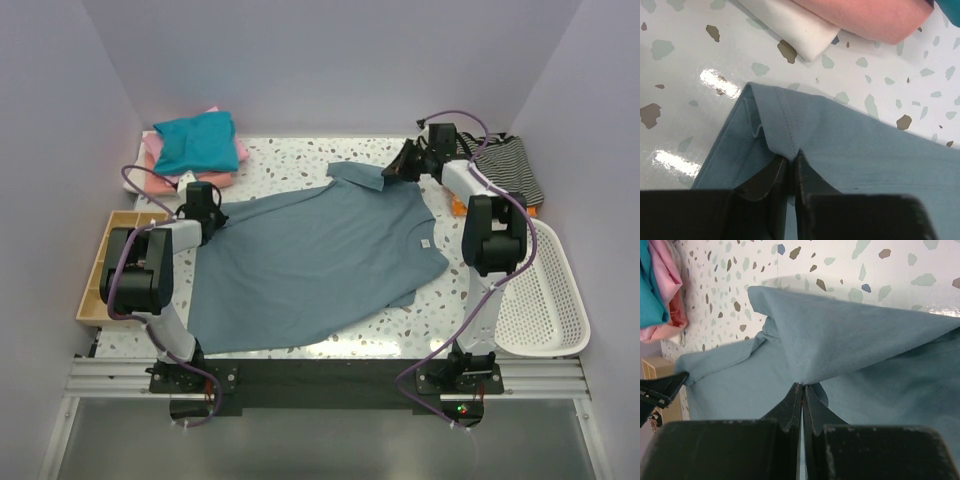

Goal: Fold and stack the t-shirts
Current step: Grap the side of the flattened tshirt furthest away from the robot with both arms

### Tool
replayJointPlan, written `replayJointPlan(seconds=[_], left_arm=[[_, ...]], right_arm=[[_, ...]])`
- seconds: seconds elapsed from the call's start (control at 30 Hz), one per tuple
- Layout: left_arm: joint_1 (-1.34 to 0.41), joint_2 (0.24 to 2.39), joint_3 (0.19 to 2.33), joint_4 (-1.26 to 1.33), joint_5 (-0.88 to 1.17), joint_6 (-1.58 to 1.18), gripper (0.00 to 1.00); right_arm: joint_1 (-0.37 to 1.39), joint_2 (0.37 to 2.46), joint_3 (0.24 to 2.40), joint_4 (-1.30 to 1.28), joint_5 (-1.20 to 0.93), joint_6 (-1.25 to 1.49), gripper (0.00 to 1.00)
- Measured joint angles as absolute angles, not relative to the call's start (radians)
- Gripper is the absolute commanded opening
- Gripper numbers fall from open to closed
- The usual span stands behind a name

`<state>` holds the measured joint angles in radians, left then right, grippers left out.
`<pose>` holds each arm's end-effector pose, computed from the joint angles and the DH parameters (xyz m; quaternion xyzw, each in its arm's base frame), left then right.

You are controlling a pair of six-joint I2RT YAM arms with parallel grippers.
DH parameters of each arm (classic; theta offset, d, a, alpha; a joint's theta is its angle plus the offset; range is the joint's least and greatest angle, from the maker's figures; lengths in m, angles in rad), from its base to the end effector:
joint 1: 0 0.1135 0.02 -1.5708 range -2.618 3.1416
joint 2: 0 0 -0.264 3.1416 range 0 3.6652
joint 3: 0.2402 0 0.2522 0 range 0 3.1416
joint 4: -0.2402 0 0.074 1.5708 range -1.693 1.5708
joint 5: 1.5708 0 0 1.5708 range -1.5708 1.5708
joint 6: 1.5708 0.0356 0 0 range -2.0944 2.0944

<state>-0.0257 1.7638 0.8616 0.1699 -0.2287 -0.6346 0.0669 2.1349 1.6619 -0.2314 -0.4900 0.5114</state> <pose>0.3505 -0.0009 0.1449 -0.3163 0.8518 -0.0325 0.4164 0.4847 0.0493 0.2102 0.0948 0.8813 0.3271 0.3276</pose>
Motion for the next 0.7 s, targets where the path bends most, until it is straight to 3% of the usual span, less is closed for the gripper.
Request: replayJointPlan(seconds=[0.7], left_arm=[[-0.004,1.563,0.972,-0.001,-0.240,-0.589,0.00]], right_arm=[[-0.025,1.966,1.634,-0.336,-0.352,0.471,0.00]])
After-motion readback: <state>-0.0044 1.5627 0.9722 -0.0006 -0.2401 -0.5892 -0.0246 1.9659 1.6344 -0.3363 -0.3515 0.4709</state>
